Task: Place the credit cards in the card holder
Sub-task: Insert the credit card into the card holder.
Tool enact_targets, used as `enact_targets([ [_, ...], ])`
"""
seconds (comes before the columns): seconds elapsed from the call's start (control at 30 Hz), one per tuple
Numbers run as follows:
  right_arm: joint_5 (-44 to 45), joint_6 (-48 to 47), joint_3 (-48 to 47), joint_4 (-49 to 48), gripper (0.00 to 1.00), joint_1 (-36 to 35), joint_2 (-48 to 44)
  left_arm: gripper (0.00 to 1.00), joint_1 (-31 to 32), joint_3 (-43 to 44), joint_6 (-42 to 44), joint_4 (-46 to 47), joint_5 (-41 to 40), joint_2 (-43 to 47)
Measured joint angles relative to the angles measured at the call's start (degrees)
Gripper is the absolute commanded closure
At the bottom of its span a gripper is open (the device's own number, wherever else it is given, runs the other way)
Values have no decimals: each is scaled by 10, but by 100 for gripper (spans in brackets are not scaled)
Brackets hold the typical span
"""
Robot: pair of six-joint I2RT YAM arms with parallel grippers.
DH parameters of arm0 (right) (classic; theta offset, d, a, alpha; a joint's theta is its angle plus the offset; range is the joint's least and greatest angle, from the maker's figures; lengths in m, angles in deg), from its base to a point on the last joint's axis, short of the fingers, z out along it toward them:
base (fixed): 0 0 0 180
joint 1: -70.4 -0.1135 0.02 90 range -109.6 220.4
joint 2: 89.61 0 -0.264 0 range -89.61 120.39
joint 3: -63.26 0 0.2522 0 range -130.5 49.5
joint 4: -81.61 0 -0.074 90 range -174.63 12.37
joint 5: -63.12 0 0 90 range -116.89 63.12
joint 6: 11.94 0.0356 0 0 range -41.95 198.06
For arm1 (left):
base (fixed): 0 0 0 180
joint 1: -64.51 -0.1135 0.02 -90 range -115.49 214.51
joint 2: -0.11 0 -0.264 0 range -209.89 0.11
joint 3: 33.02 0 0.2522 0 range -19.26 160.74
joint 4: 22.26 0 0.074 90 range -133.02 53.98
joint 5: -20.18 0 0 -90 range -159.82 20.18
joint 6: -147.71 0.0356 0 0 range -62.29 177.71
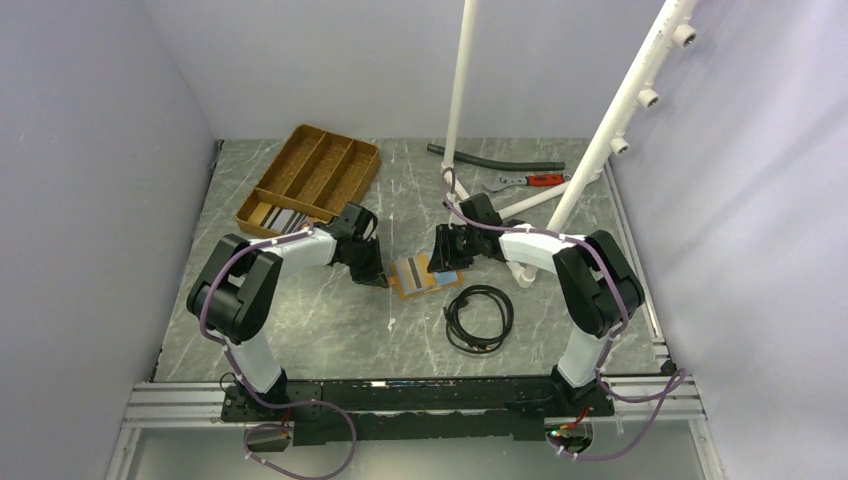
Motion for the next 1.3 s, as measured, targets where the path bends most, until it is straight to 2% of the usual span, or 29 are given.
enact_targets([
  [0.27, -47, 18, -17, -34, 63, 16, 46, 95, 0, -3, 0, 3, 2, 0],
  [0.33, -63, 30, -16, -48, 69, 20, 55, 95, 0, -3, 0, 3, 2, 0],
  [0.43, -76, 40, -12, -68, 89, 24, 60, 96, 0, -3, 0, 3, 2, 0],
  [0.5, -82, 47, -11, -78, 99, 24, 61, 96, 0, -3, 0, 4, 3, 0],
  [0.77, -89, 71, -11, -114, 100, -7, 76, 96, -1, 5, 0, -2, 8, -6],
  [1.0, -91, 75, -11, -120, 91, -9, 80, 96, 1, 20, 1, -19, 6, -14],
  [1.1, -89, 68, -11, -110, 80, 0, 80, 95, 7, 36, 1, -20, 10, -28],
  [1.17, -82, 59, -11, -93, 73, 5, 73, 91, 11, 47, 1, -21, 11, -36],
  [1.3, -44, 24, -12, -28, 64, 7, 29, 76, 15, 47, 2, -20, 6, -34],
])
